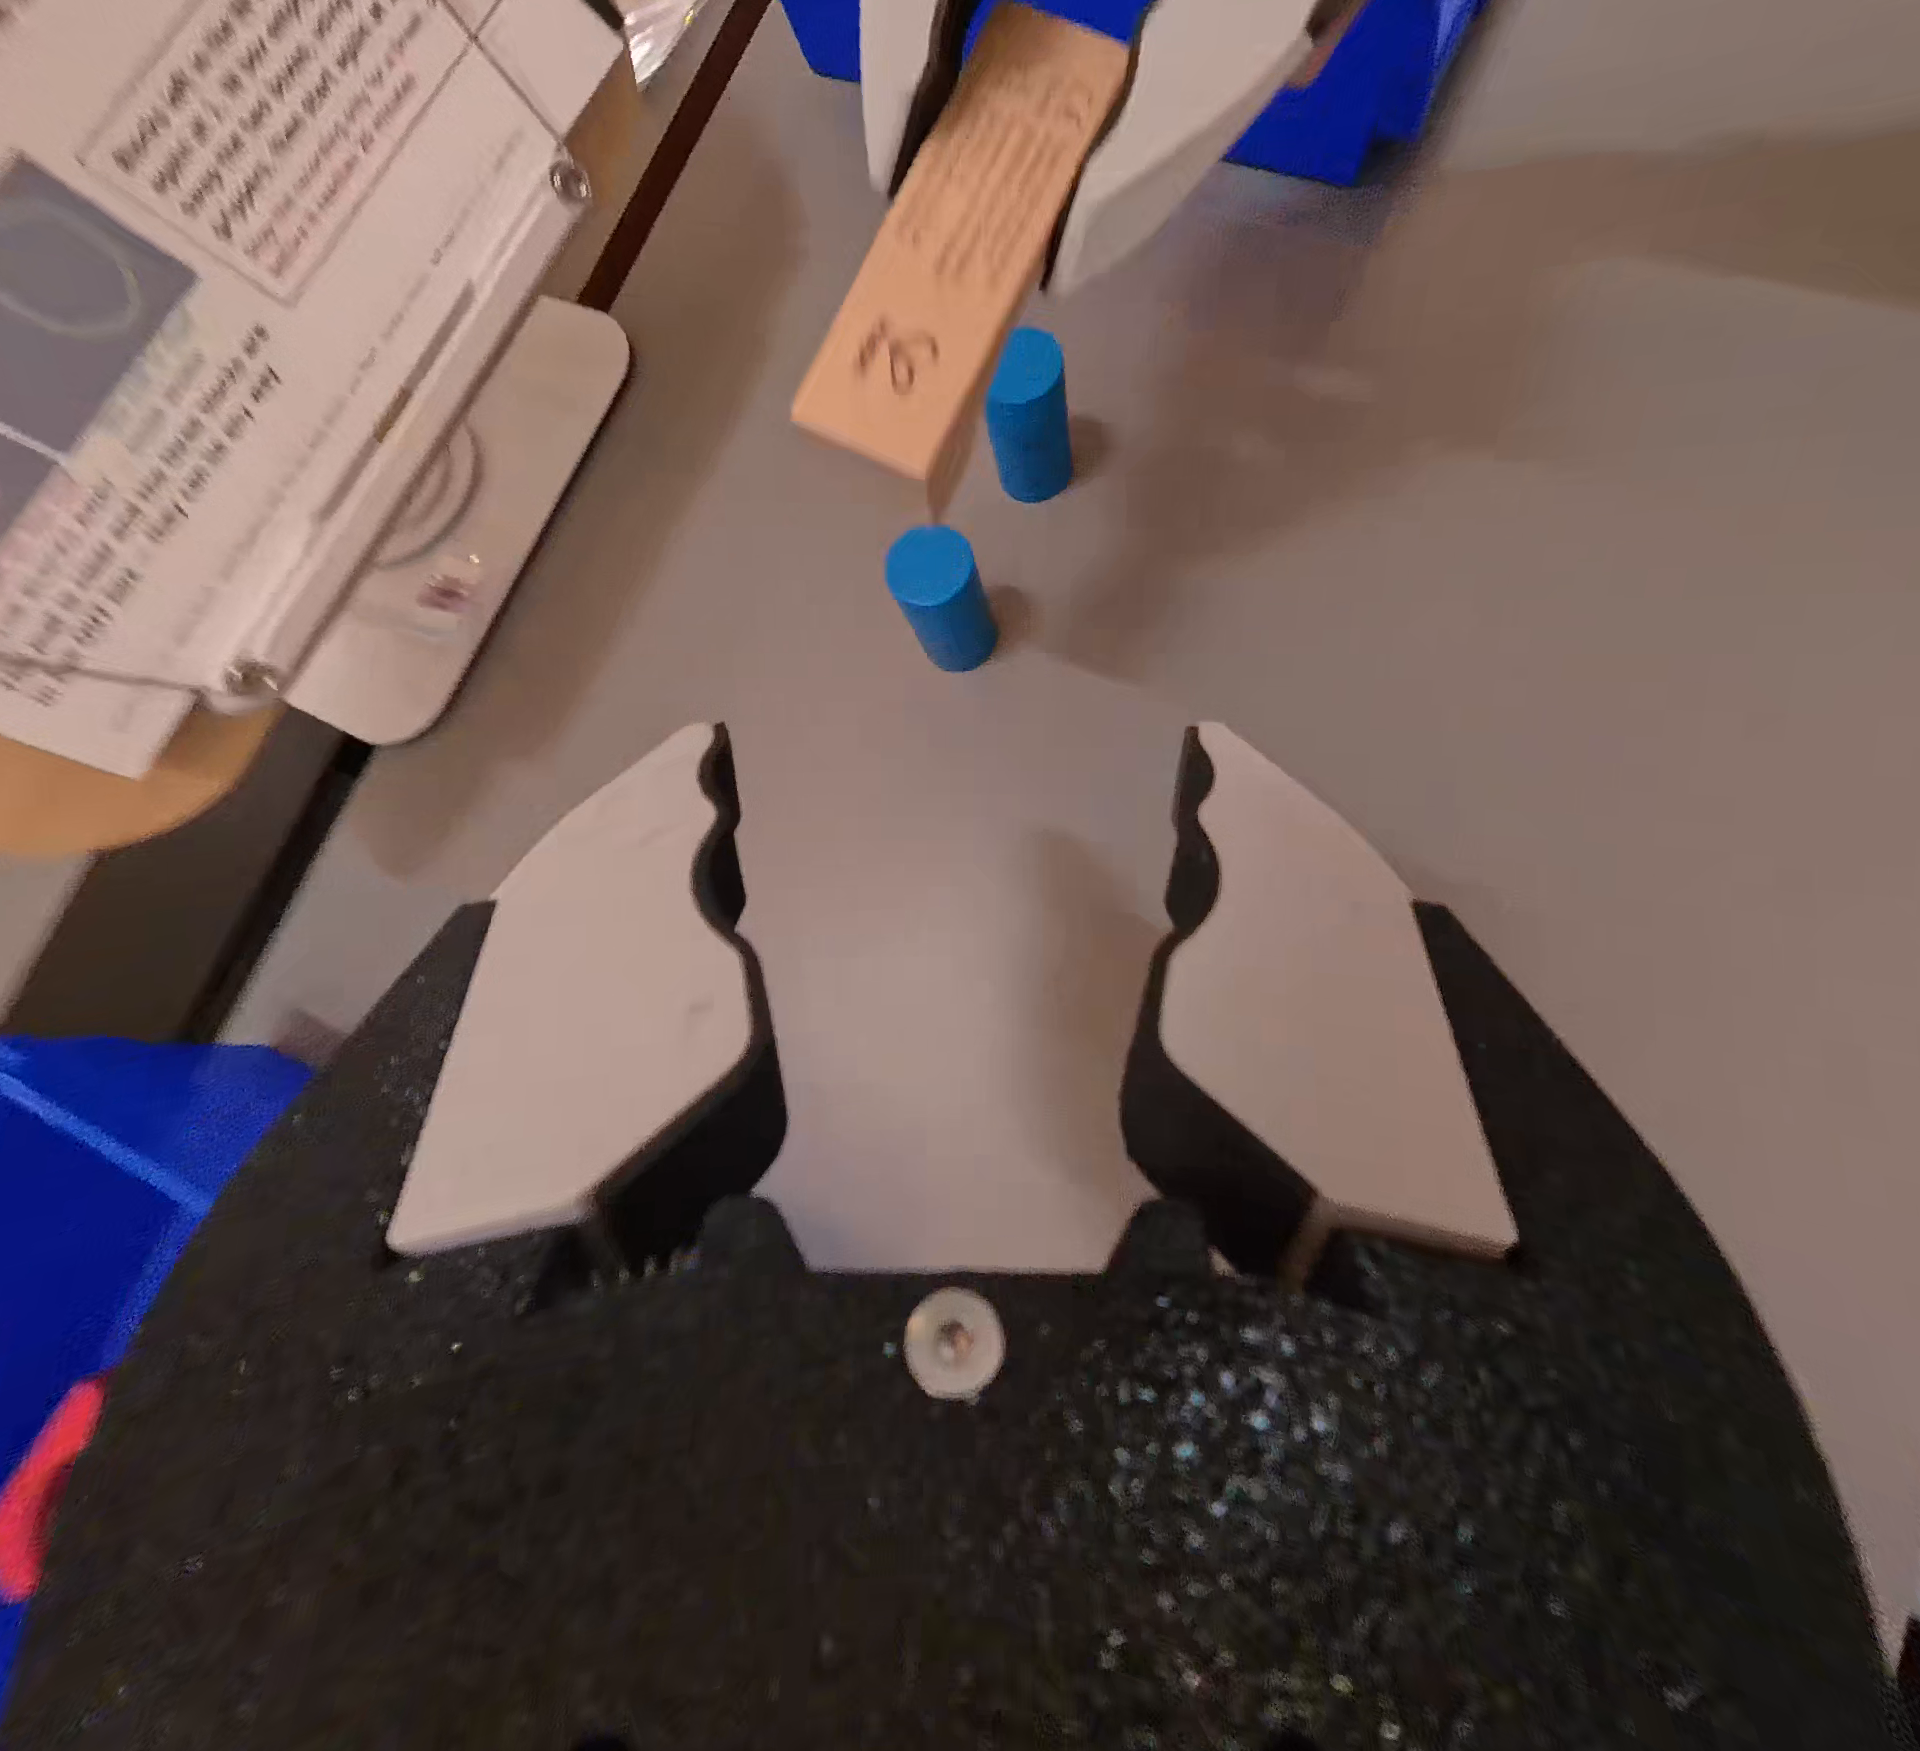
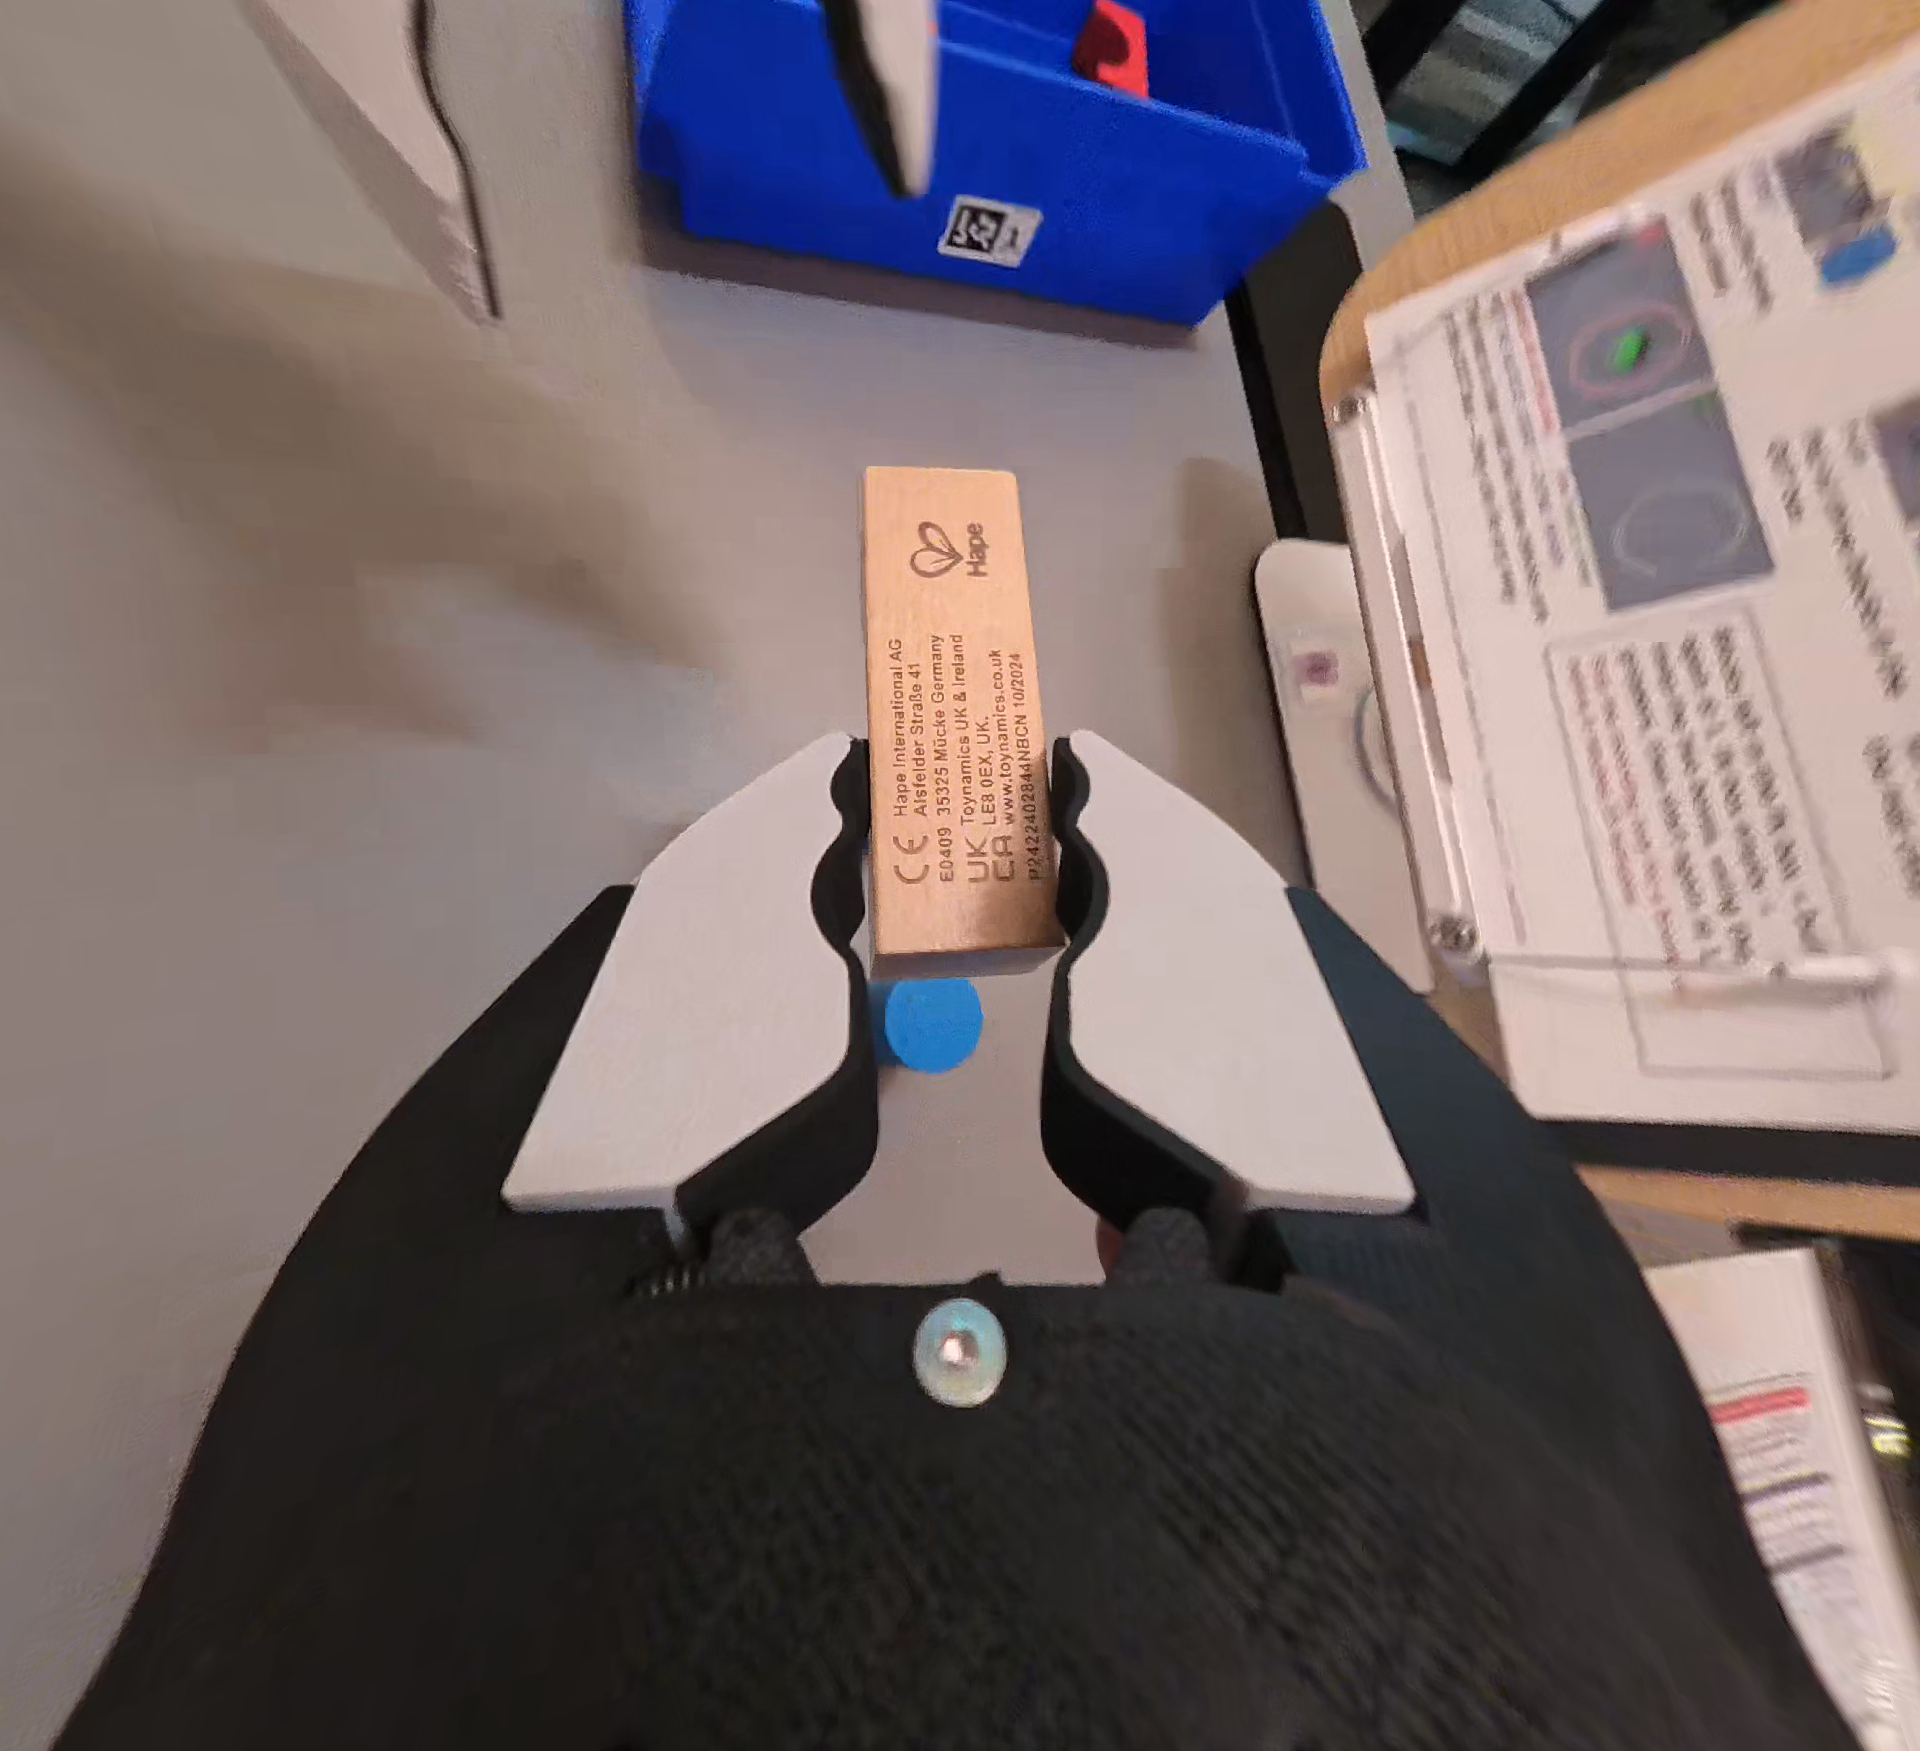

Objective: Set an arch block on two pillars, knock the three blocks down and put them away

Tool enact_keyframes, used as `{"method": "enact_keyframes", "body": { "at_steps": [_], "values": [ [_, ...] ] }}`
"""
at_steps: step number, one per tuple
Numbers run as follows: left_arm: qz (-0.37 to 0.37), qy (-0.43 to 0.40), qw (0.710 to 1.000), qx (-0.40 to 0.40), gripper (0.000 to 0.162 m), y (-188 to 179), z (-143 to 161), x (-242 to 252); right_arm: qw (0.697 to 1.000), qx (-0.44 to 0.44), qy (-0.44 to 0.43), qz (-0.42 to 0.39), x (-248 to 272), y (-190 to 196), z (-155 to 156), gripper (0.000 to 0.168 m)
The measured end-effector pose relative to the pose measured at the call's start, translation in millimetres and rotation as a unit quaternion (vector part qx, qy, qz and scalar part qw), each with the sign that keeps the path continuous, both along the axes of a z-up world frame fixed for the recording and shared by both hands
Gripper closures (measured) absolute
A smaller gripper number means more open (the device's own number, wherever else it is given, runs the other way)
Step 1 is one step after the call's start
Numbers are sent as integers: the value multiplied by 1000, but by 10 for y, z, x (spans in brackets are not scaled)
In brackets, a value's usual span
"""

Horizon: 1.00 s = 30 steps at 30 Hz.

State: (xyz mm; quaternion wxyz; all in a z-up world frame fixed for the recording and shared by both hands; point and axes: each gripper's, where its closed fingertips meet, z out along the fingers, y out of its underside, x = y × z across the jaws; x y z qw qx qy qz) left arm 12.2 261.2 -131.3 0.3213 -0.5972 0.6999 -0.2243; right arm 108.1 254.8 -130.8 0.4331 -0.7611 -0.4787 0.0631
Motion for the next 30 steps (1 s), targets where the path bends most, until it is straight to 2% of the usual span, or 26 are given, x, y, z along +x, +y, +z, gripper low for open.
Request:
{"method": "enact_keyframes", "body": {
  "at_steps": [1, 7, 12, 30],
  "values": [
    [9, -6, 1000, -17, 82, 0, -63, -24, 1000, -17, 20, -3, 76, 5, -59, 133],
    [20, -33, 993, -114, 84, -161, -416, -67, 996, -75, 57, -2, 317, 55, -455, 134],
    [21, -17, 991, -129, 85, -216, -620, -104, 995, -73, 66, 10, 265, 100, -600, 134],
    [5, -19, 988, -150, 89, -335, -761, -92, 994, -78, 76, 5, 242, 92, -829, 134]
  ]
}}
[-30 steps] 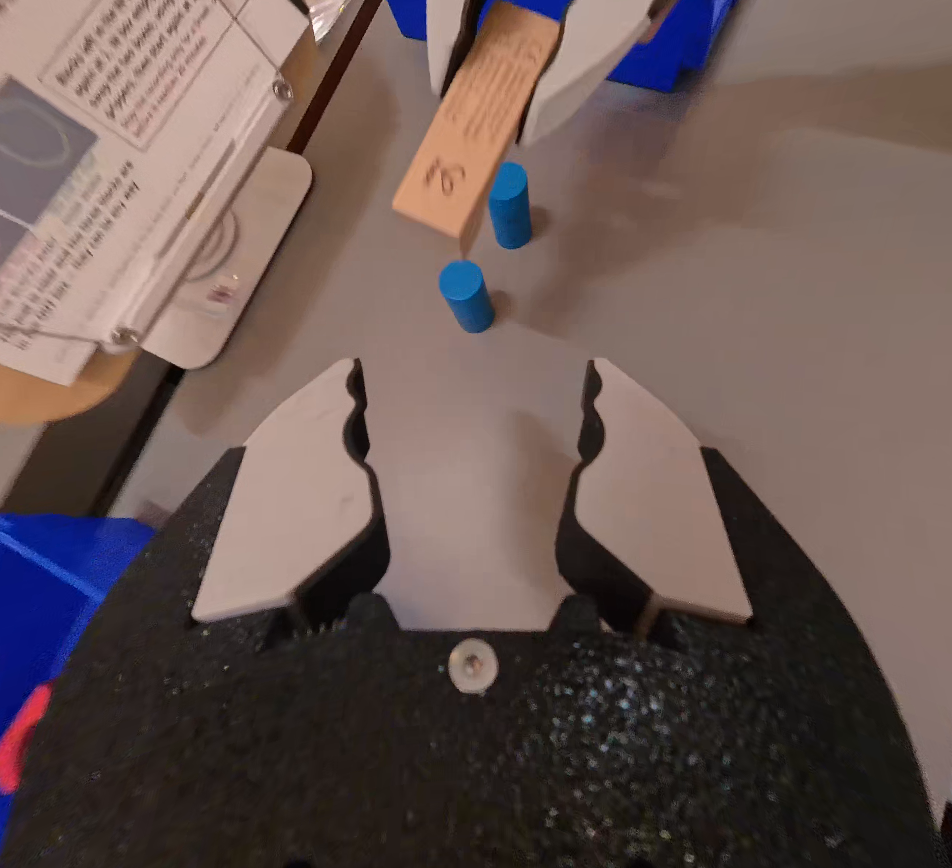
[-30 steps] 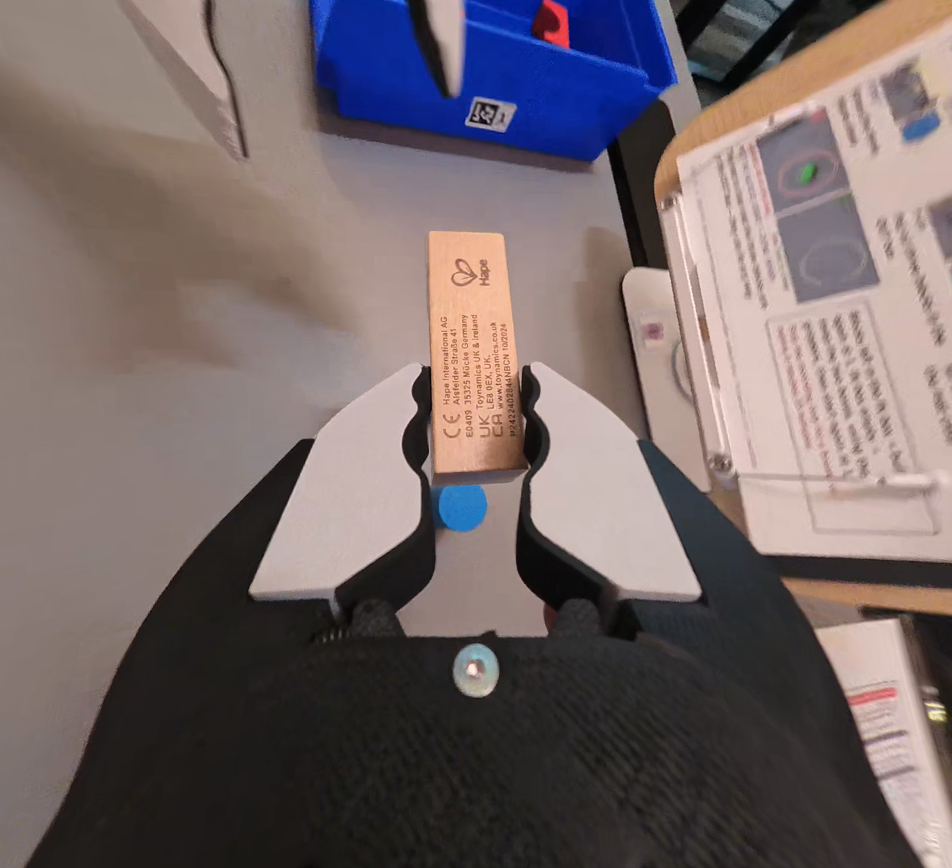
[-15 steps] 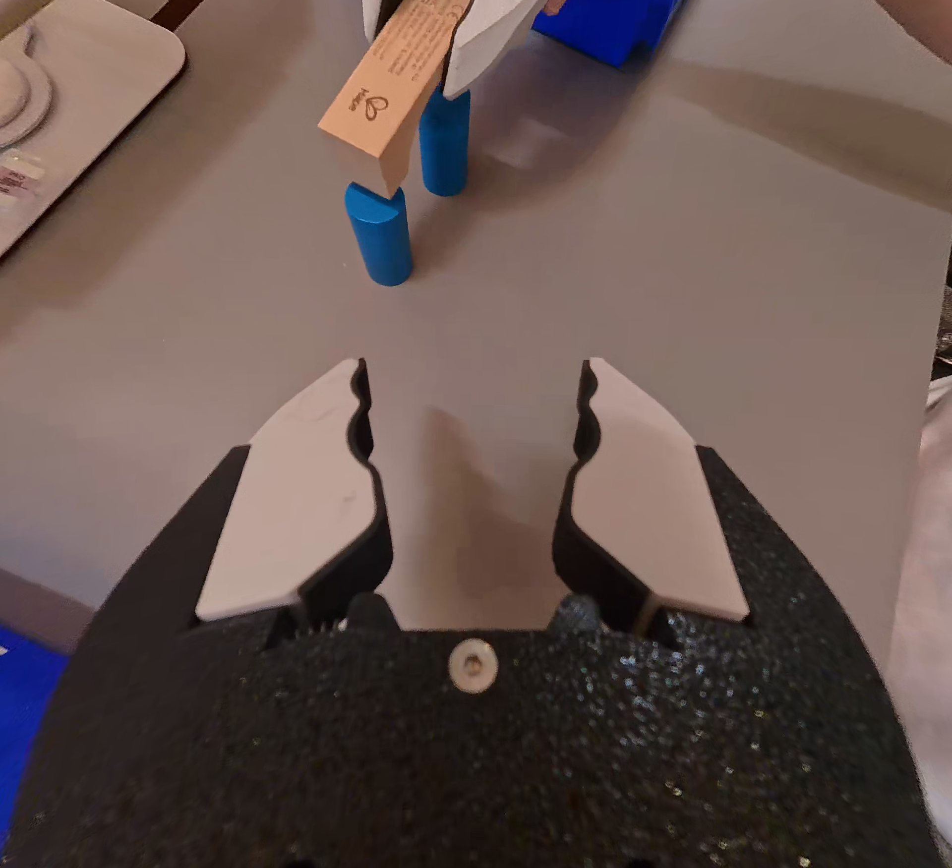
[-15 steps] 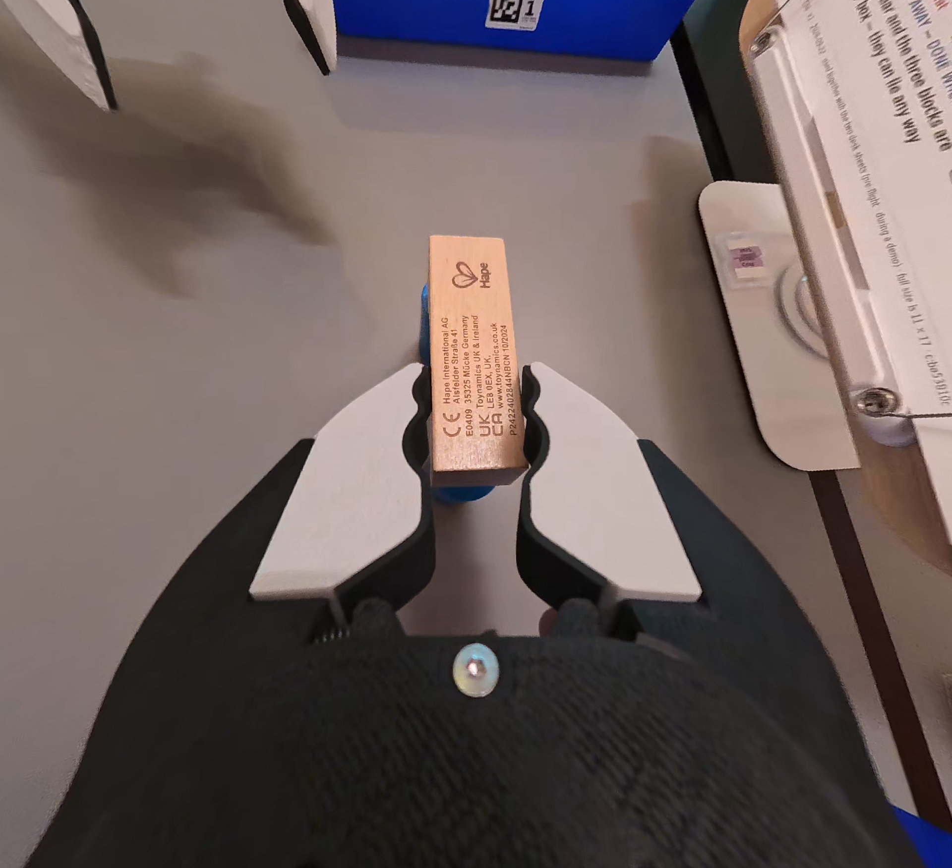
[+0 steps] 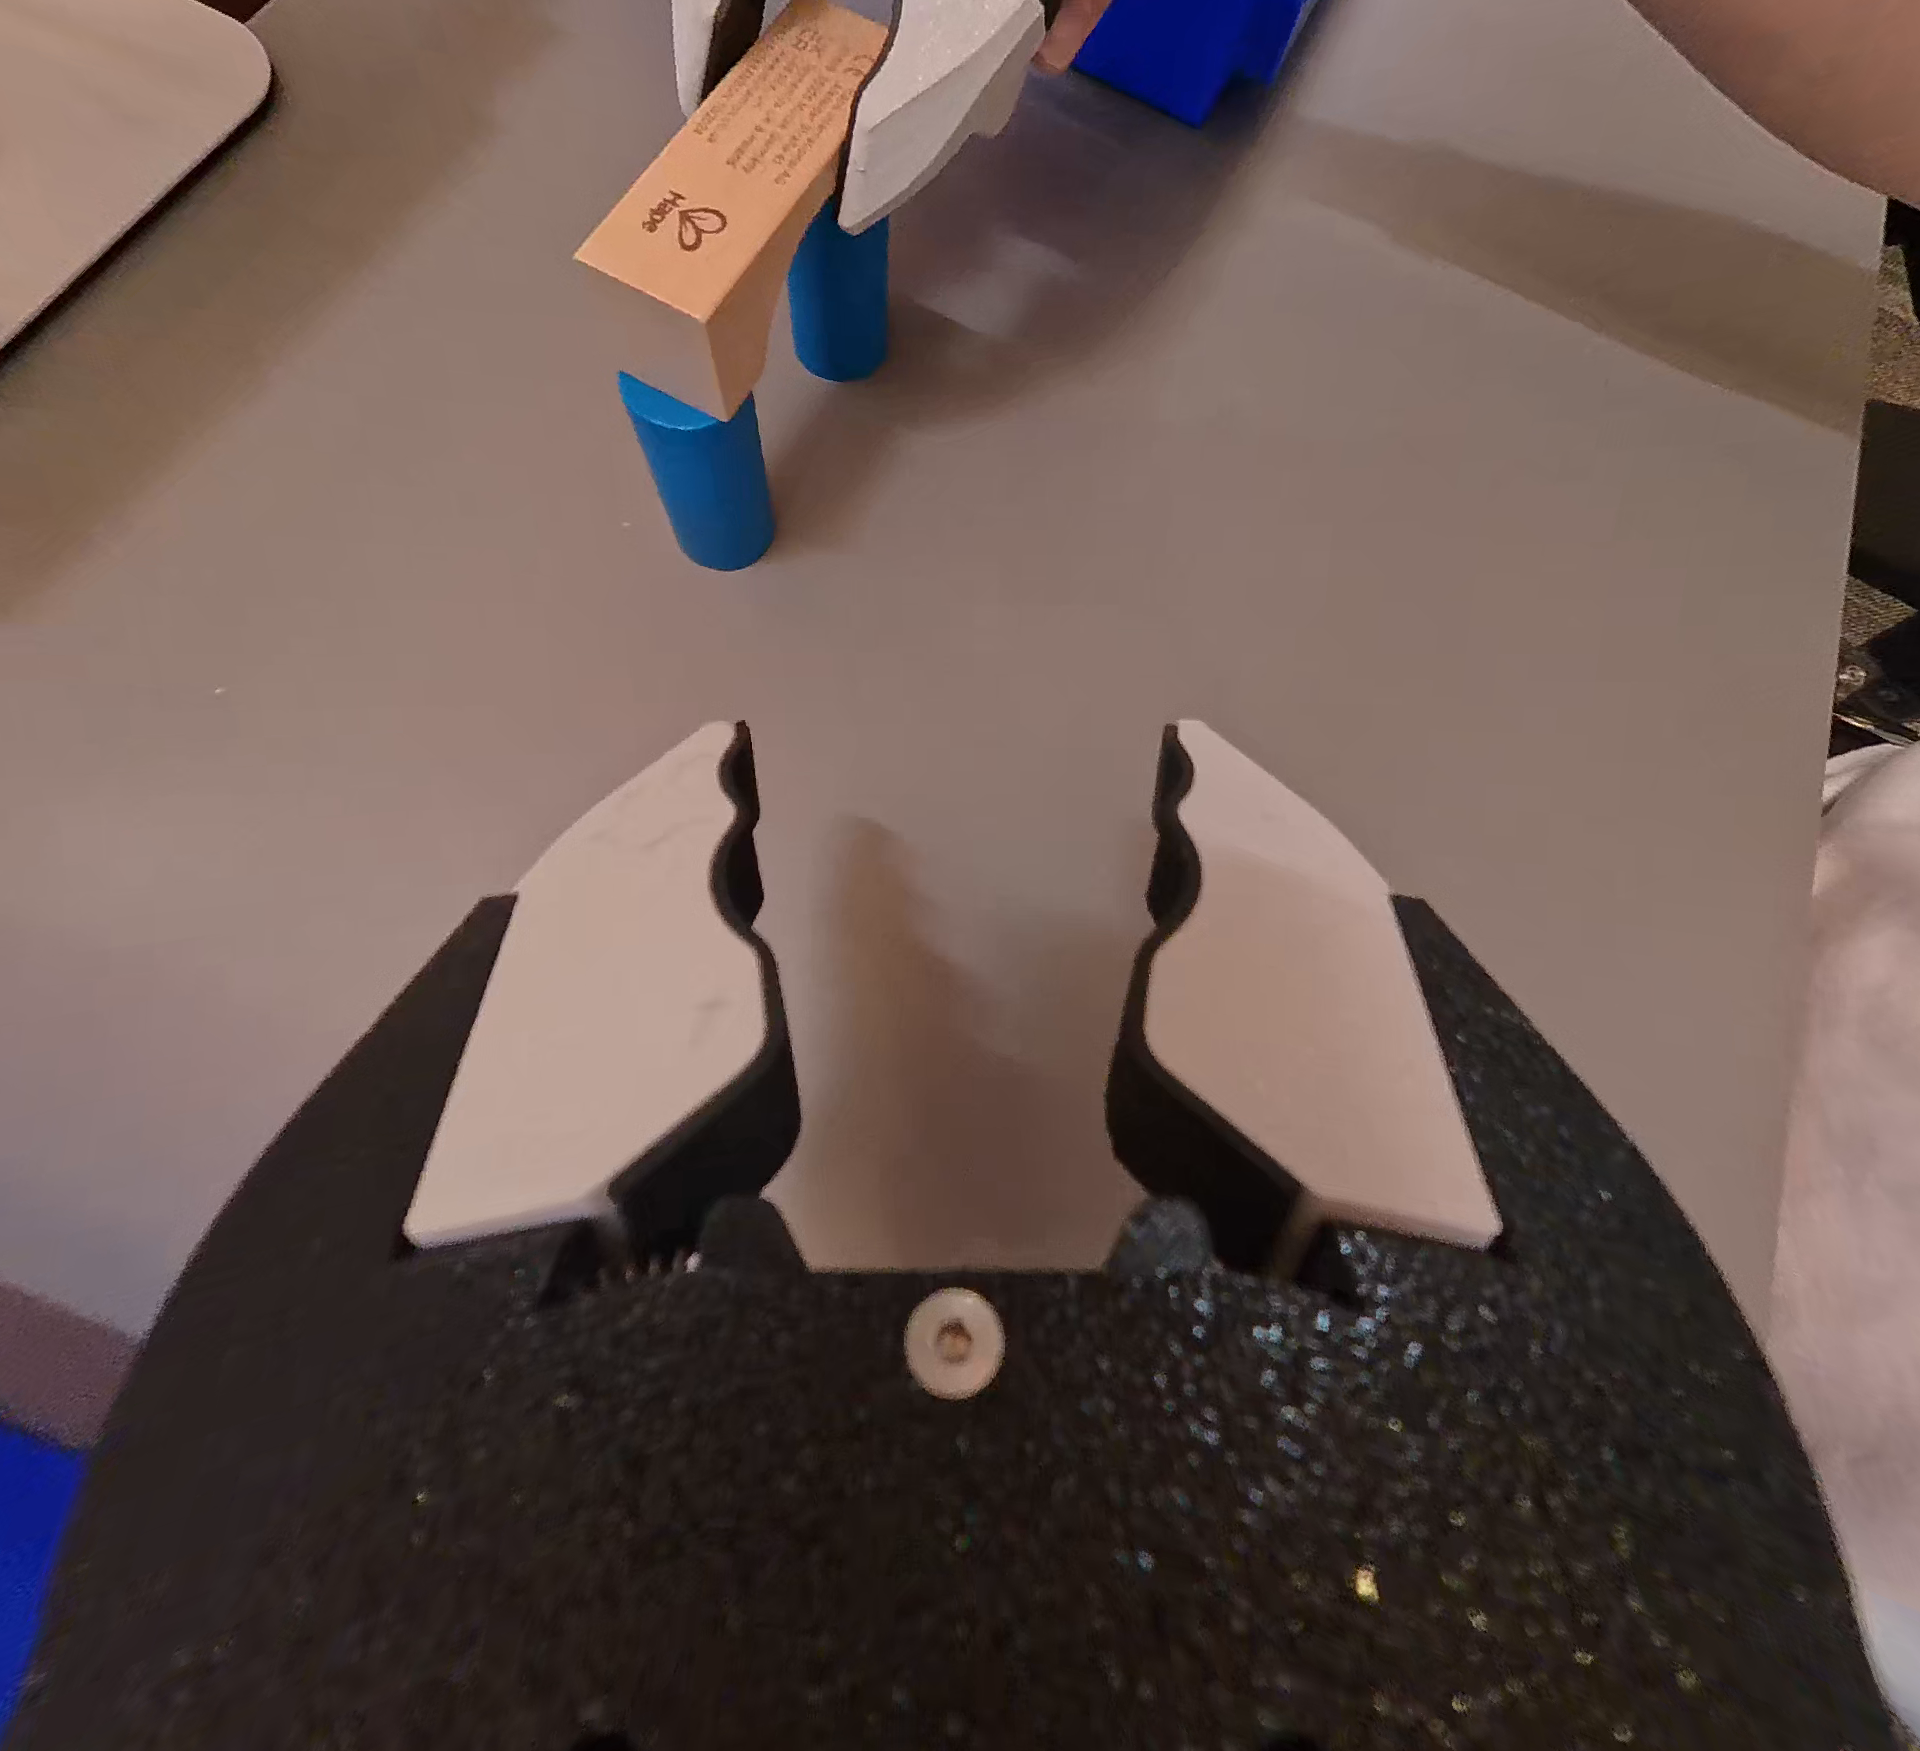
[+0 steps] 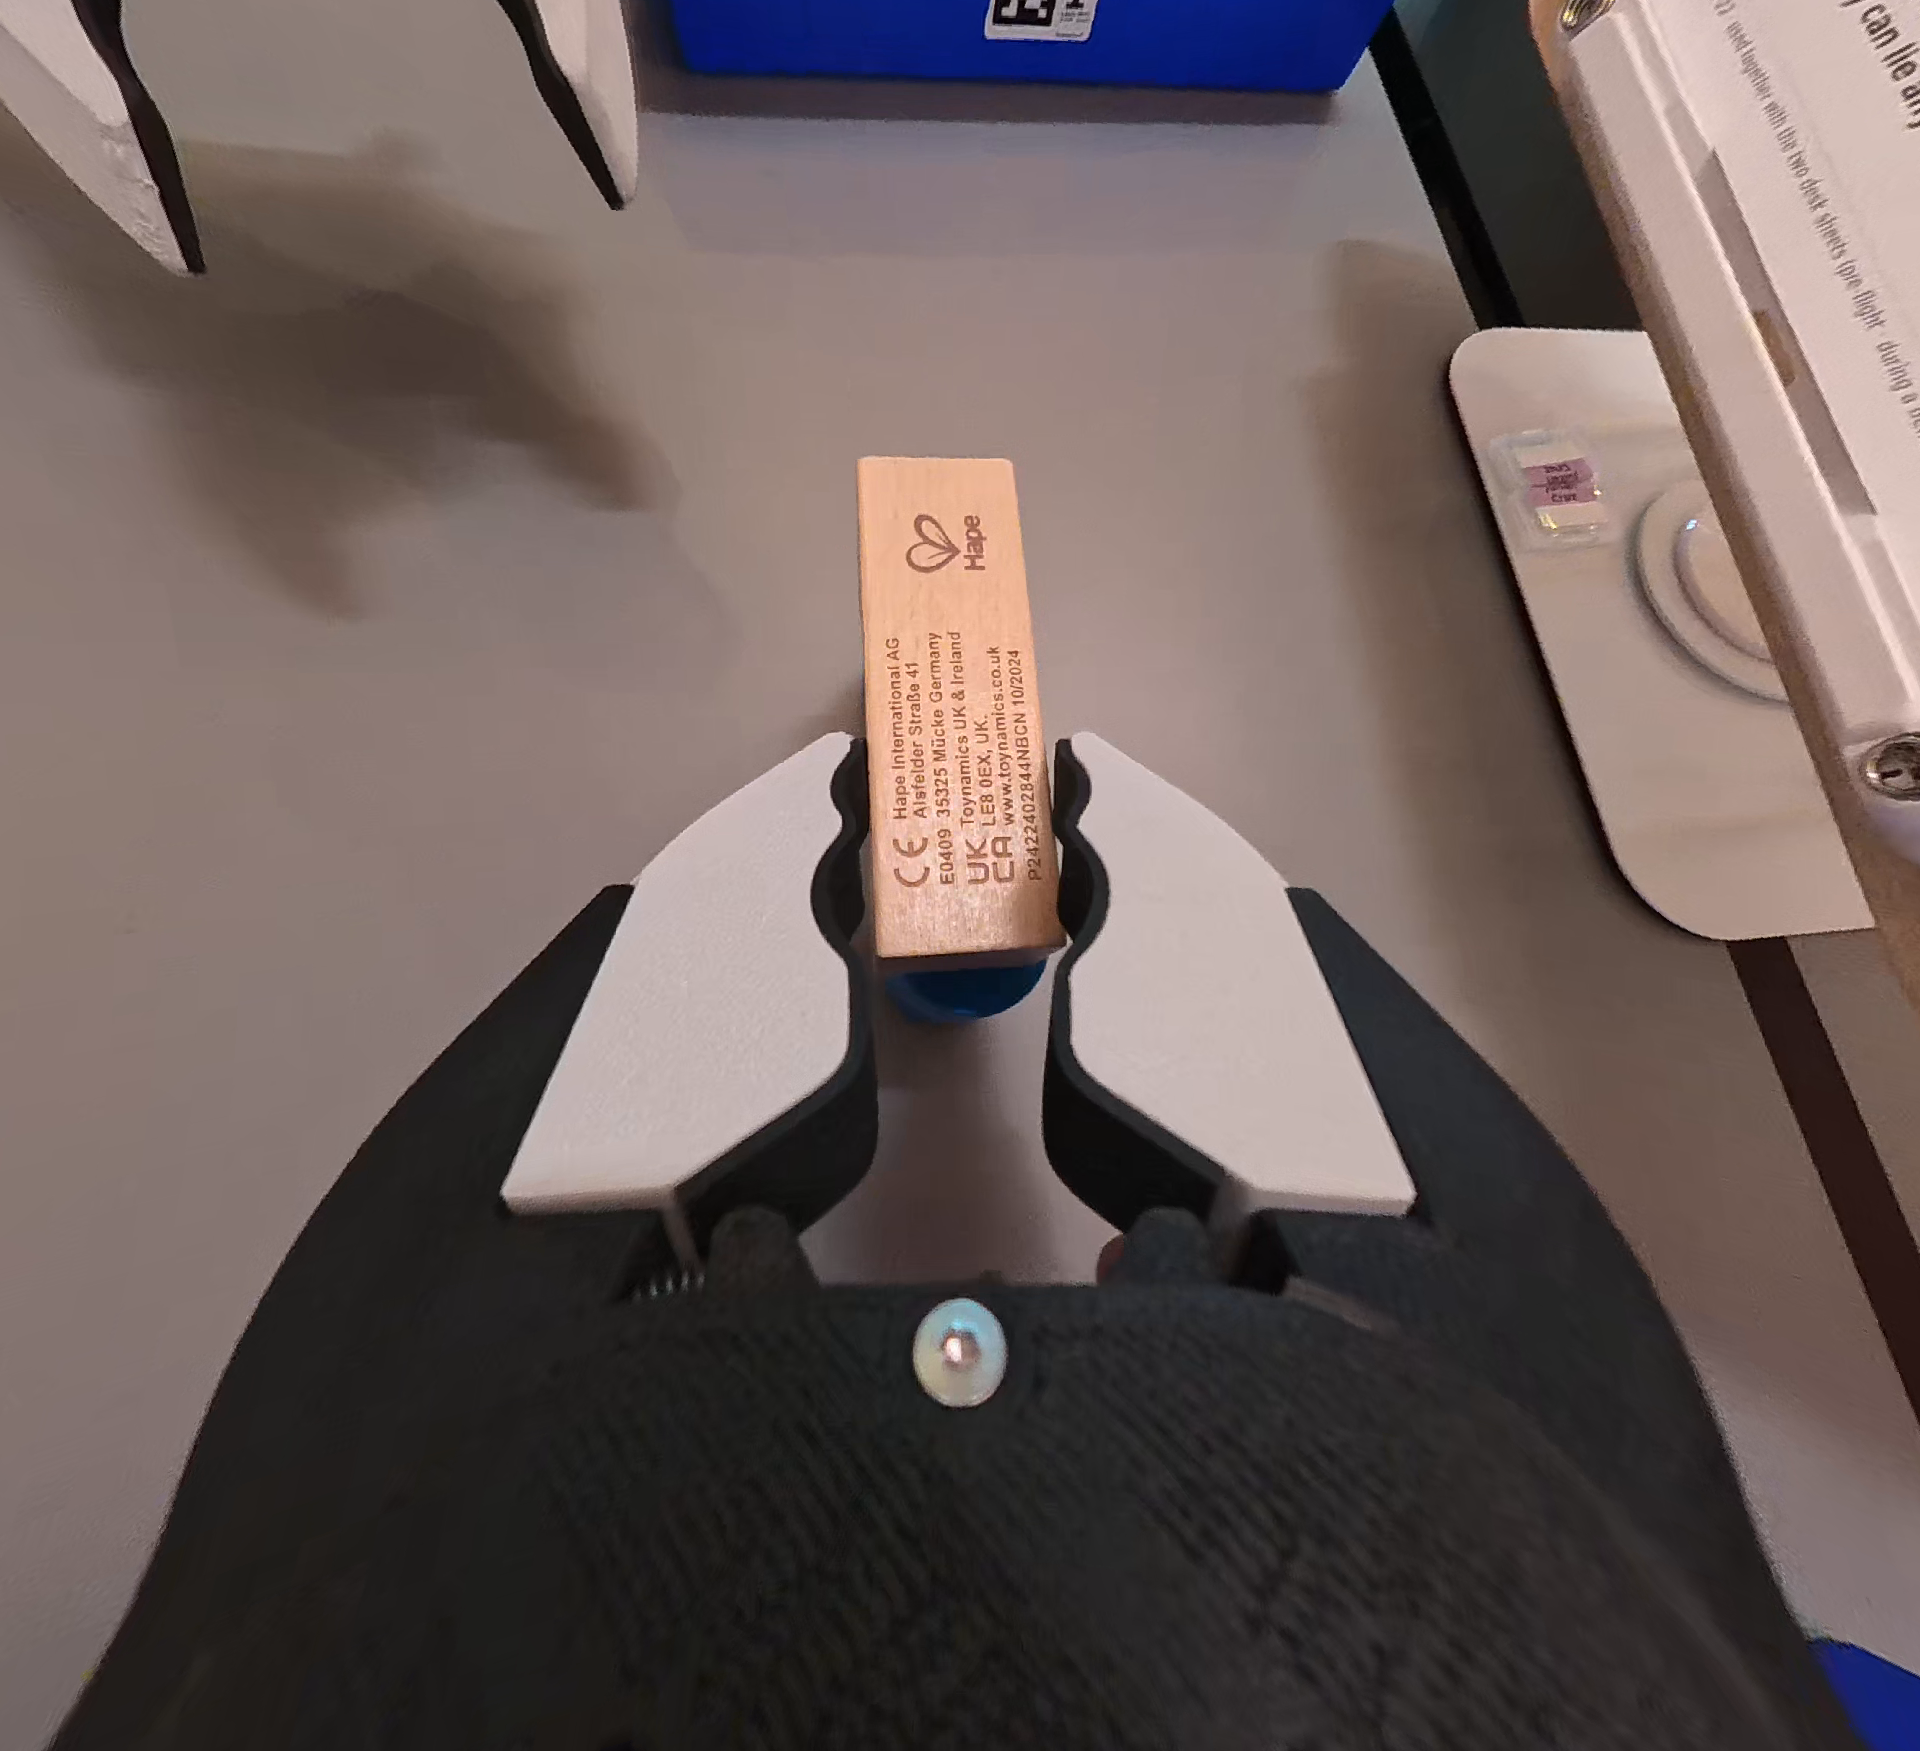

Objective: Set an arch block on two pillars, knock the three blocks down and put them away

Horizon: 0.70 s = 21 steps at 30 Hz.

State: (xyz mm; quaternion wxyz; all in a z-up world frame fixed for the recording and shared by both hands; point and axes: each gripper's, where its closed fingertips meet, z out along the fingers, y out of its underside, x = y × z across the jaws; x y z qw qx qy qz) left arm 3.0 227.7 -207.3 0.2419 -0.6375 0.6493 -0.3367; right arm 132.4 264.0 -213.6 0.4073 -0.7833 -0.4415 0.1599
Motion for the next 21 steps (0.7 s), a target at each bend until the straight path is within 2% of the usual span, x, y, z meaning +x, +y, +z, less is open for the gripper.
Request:
{"method": "enact_keyframes", "body": {
  "at_steps": [2, 4, 8, 10, 13, 15, 21],
  "values": [
    [0, -4, 1000, -1, 89, -15, 2, 0, 1000, 0, 7, 2, 0, -10, 23, 129],
    [1, -11, 1000, -2, 89, -26, 19, -4, 1000, 13, 11, -6, 38, 18, 93, 114],
    [20, -45, 999, -3, 87, -1, 115, -6, 997, 52, 45, -25, 121, 6, 445, 104],
    [35, -76, 996, -3, 84, 26, 208, -7, 991, 85, 68, -83, 257, 9, 690, 104],
    [57, -121, 991, -1, 82, 52, 329, -34, 961, 119, 114, -220, 488, -77, 935, 105],
    [65, -149, 987, -1, 81, 27, 377, -38, 946, 119, 142, -266, 451, -257, 914, 106],
    [61, -178, 982, -20, 79, -258, 292, 24, 923, 110, 146, -339, 202, -682, 452, 105]
  ]
}}
